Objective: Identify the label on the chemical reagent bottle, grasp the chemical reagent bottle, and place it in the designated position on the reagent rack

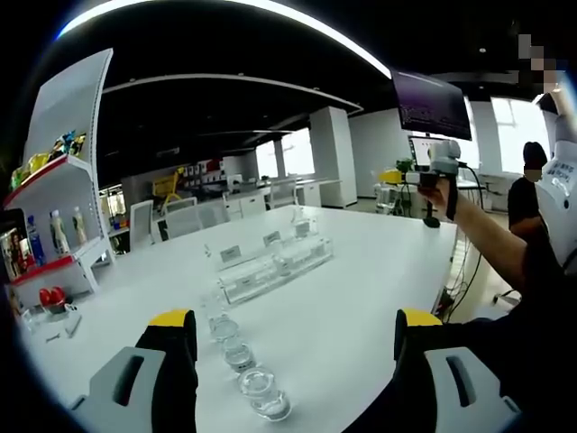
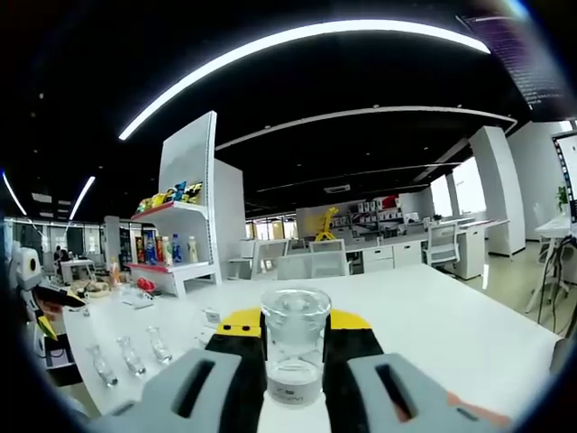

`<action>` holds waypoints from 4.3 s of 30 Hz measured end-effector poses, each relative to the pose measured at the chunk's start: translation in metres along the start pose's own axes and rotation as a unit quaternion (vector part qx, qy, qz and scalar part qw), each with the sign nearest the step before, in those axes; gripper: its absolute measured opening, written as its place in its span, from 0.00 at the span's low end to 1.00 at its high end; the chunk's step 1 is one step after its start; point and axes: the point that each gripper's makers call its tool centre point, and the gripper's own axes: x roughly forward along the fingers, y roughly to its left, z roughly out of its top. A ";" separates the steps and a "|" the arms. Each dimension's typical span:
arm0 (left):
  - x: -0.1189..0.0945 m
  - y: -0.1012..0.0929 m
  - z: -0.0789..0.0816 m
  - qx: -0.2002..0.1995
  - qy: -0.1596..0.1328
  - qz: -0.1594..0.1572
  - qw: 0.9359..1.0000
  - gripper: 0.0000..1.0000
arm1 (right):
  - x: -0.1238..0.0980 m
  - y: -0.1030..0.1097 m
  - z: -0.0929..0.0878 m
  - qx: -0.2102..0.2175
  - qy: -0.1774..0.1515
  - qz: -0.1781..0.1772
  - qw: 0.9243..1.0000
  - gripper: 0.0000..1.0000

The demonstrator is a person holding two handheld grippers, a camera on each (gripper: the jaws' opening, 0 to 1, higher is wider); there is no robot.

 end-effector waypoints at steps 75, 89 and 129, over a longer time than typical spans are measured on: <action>-0.018 0.017 0.000 -0.001 0.001 0.031 1.000 0.90 | 0.072 0.018 0.006 0.006 0.012 0.034 0.999 0.19; -0.018 0.021 -0.001 0.001 0.005 0.037 0.999 0.90 | 0.089 0.020 0.006 0.011 0.013 0.039 0.999 0.19; -0.018 0.042 -0.002 0.004 0.020 0.056 0.998 0.90 | 0.183 0.014 -0.093 0.011 0.058 0.030 0.998 0.19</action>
